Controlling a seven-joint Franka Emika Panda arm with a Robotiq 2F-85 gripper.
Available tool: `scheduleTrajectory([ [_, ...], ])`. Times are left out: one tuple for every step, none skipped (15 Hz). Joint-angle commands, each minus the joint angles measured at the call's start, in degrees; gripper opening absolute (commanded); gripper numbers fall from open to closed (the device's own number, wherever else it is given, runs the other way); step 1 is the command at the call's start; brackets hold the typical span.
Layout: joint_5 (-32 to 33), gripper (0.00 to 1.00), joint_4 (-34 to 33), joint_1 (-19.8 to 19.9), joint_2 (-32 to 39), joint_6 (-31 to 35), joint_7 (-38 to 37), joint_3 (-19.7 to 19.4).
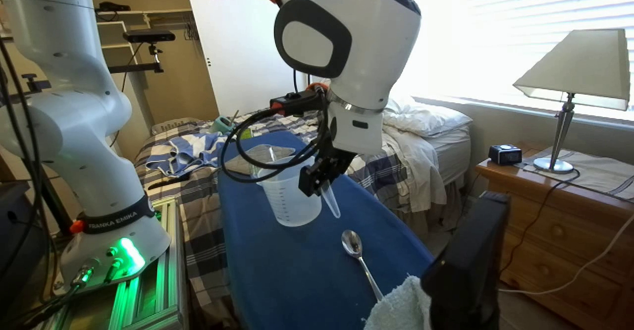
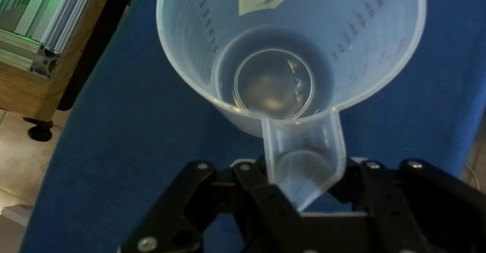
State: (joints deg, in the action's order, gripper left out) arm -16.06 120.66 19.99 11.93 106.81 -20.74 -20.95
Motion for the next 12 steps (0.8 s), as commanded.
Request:
scheduleTrajectory([
  [-1.5,0.53,-1.4,0.6,0.9,-1.5,-0.4,0.0],
  [-1.5,0.59,-1.4,0.6,0.9,-1.5,-0.5,0.0],
  [-1.5,0.68,-1.4,0.6,0.9,-1.5,-0.5,0.0],
  [-1.5,0.74,-1.4,0.6,0.9,-1.5,-0.5,0.0],
  [-1.6,0.80,-1.7,0.7,1.0,-1.6,-0.5,0.0],
  [-1.8,0.88,-2.0,0.7,1.0,-1.8,-0.6,0.0],
  [-1.9,0.94,-2.4,0.7,1.0,-2.0,-0.6,0.1],
  [-1.9,0.98,-2.6,0.7,1.0,-2.1,-0.5,0.1],
  [-2.0,1.00,-3.0,0.7,1.0,-2.2,-0.5,0.1],
  [-2.0,1.00,-3.4,0.7,1.0,-2.4,-0.4,0.2],
  [-2.1,1.00,-3.7,0.7,1.0,-2.5,-0.4,0.2],
  [-2.1,0.94,-4.1,0.7,1.1,-2.7,-0.4,0.2],
])
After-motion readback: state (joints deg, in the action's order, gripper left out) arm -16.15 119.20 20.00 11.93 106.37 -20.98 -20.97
